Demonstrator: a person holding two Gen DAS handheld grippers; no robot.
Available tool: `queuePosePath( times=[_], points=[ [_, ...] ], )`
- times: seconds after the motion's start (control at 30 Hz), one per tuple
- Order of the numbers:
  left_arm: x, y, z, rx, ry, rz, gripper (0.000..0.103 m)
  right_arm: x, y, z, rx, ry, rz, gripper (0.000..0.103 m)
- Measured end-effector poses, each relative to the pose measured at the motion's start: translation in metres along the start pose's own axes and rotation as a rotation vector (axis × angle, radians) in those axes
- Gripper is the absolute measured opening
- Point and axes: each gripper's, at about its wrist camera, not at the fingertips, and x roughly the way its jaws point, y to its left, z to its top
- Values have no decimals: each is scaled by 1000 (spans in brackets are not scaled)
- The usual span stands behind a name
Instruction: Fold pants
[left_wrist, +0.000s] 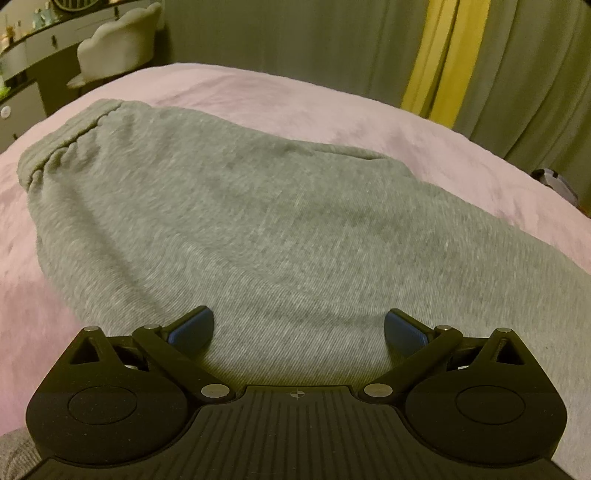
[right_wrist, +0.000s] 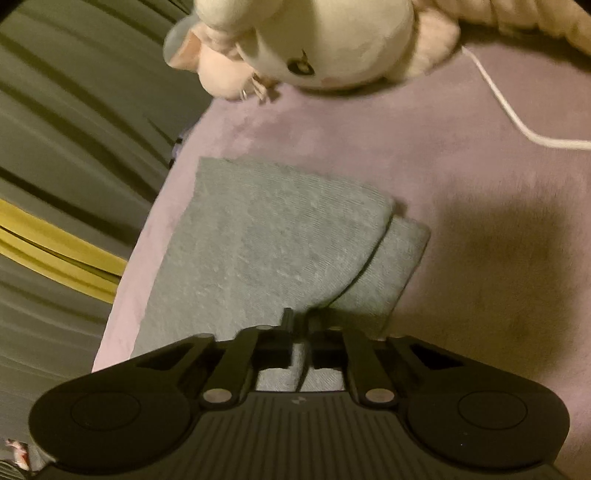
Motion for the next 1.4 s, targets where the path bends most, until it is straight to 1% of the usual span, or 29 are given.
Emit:
queuePosePath(
  times=[0.07, 0.13, 0.2, 0.3, 0.37, 0.4, 0.43, 0.47, 0.53, 0.6, 0.63, 0.7, 0.73, 0.8, 0.83, 0.9, 0.93, 0.97, 1.0, 1.03, 1.1, 1.13, 1.17, 1.2, 1.23, 1.3, 1.37, 1.4],
  points=[
    [-2, 1, -1, -11, -5, 3, 103, -6, 8, -1, -43, -29, -7, 4],
    [-2, 3, 0, -29, -8, 1, 103, -13, 11, -2, -75, -56, -32, 2],
    [-2, 4, 1, -38, -8, -2, 103, -16, 7, -3, -76, -82, -80, 2],
    [-2, 3, 1, -27, -8, 3, 103, -11, -3, 0, -97, -64, -164, 2],
    [-2, 3, 1, -22, -8, 5, 103, -16, -6, 3, -117, -96, -225, 5],
    [-2, 3, 1, -23, -8, 5, 103, -20, -12, 6, -82, -101, -233, 8],
    [-1, 3, 1, -24, -7, 5, 103, -24, -19, 8, -50, -99, -208, 19],
    [-1, 2, 1, -24, -7, 6, 103, -26, -25, 11, -9, -85, -172, 36],
    [1, 1, 1, -14, -6, 14, 103, -25, -37, 15, 58, -47, -108, 49],
    [1, -1, 0, -4, -7, 21, 103, -22, -43, 17, 85, -47, -66, 50],
    [1, -1, 0, -1, -7, 23, 103, -19, -45, 17, 89, -50, -66, 50],
    [1, -1, 0, 0, -8, 22, 103, -15, -47, 17, 108, -63, -56, 55],
    [1, -1, 0, -3, -8, 20, 103, -14, -47, 17, 114, -77, -42, 59],
    [1, 0, 0, -7, -8, 17, 103, -13, -40, 16, 100, -92, -13, 60],
    [1, -1, 0, -7, -8, 18, 103, -9, -36, 18, 91, -85, -7, 60],
    [1, -1, 0, 0, -8, 23, 103, -2, -31, 19, 79, -82, -20, 58],
    [1, -2, -1, 3, -8, 25, 103, -1, -29, 19, 85, -96, -20, 48],
    [1, -2, -1, 5, -9, 25, 103, 1, -29, 19, 95, -103, -12, 35],
    [0, -1, -1, 5, -9, 24, 103, 2, -30, 19, 104, -106, -8, 29],
    [0, -2, -1, 3, -9, 23, 103, 3, -30, 18, 106, -109, -2, 17],
    [0, -1, -1, -1, -10, 20, 103, 4, -33, 15, 116, -112, 37, 16],
    [0, -1, -1, -1, -10, 20, 103, 3, -36, 14, 128, -116, 49, 17],
    [0, -1, -1, 1, -10, 23, 103, 3, -40, 14, 146, -117, 68, 21],
    [1, -2, -1, 4, -10, 25, 103, 4, -44, 14, 176, -112, 90, 21],
    [1, -3, -1, 8, -10, 29, 103, 4, -49, 13, 207, -109, 111, 24],
    [1, -4, -2, 15, -13, 35, 103, 6, -54, 13, 252, -110, 153, 32],
    [1, -4, -2, 16, -16, 37, 103, 8, -55, 13, 268, -112, 179, 40],
    [1, -4, -2, 17, -17, 38, 103, 9, -54, 13, 271, -111, 184, 42]
  ],
)
